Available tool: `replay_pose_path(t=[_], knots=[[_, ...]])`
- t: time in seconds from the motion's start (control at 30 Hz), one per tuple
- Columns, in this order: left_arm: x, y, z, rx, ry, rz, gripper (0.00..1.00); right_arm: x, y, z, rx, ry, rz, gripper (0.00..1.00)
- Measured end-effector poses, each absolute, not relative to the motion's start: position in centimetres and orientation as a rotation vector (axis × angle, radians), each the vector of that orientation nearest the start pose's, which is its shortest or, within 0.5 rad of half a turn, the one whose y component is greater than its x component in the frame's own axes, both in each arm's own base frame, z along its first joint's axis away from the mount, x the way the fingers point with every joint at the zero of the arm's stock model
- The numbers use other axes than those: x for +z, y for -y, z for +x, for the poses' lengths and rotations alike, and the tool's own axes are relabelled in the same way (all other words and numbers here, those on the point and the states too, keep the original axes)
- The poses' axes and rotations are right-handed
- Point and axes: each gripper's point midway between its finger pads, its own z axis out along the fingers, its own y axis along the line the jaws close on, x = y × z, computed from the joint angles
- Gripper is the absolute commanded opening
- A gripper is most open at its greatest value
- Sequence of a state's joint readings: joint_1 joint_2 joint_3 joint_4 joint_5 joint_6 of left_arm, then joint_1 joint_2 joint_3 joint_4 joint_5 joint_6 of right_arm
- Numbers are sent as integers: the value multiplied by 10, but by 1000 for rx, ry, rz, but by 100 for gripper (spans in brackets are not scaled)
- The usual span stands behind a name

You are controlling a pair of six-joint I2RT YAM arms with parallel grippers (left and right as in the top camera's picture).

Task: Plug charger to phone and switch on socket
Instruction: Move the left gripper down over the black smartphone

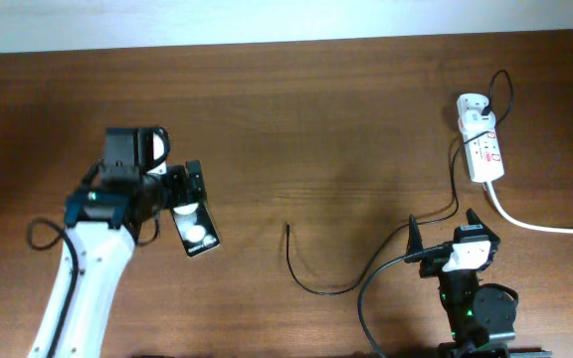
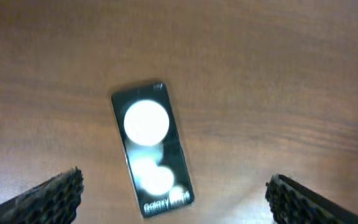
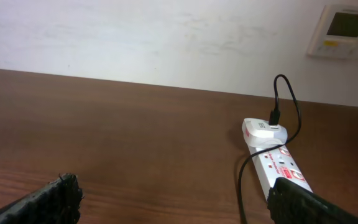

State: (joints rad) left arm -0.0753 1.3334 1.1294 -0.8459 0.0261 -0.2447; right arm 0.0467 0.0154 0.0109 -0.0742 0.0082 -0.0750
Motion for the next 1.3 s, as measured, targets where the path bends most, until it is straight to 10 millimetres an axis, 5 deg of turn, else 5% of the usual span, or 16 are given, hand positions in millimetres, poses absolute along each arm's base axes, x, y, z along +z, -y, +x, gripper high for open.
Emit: replay_pose_path(t=[0.1,0.33,0.63,1.3], knots=[[159,27,340,-129,-2727,-361,99,157,-10,246,-28,-1648,-94,99],[99,26,340,-57,-2964,-506,99,157,-10,246,-29,-1648,-94,99],[95,27,345,-60,-2955,-523,99,157,-10,246,-28,-1648,-94,99],[32,27,351,-19,-3046,-644,99,157,-10,246,-28,-1648,-94,99]])
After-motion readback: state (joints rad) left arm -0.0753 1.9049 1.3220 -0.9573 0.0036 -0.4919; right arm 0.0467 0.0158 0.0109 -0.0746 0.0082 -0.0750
